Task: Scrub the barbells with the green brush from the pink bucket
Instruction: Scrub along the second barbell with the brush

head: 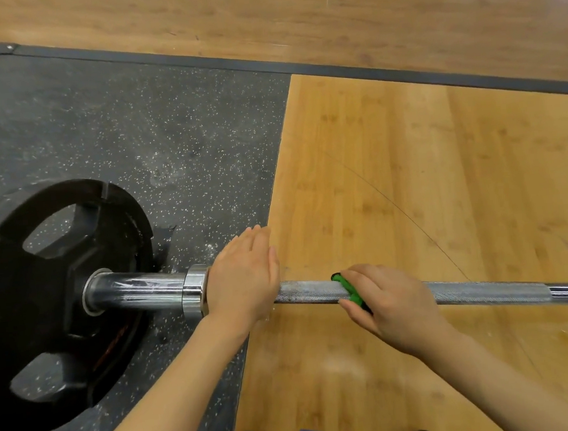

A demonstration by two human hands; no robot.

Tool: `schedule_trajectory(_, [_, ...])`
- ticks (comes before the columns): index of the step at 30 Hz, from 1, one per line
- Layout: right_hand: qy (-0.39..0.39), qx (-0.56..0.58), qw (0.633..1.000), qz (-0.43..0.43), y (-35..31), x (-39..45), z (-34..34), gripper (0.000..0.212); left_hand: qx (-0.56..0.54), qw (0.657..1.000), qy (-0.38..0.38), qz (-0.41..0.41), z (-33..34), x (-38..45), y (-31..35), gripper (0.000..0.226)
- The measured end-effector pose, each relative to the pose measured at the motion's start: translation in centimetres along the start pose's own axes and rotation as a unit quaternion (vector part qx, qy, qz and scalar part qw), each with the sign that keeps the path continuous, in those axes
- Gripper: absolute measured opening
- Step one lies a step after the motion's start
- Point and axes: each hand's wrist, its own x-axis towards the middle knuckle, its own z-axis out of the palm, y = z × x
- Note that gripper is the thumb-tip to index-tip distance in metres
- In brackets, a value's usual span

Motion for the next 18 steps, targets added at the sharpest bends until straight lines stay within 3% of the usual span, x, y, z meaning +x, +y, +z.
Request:
schedule_trajectory(9, [0.010, -0.008, 0.999, -0.040, -1.2, 2.2, 1.4, 0.046, -0.008, 1.000, 0.012, 0.007, 0.3, 1.2, 0.0, 0.047])
schedule_trajectory(18, [0.048, -0.001, 0.999, -0.002, 2.4, 0.4, 0.2, 0.051, 0.012, 1.000, -0.003, 0.010, 0.5, 2.6, -0.2, 0.055])
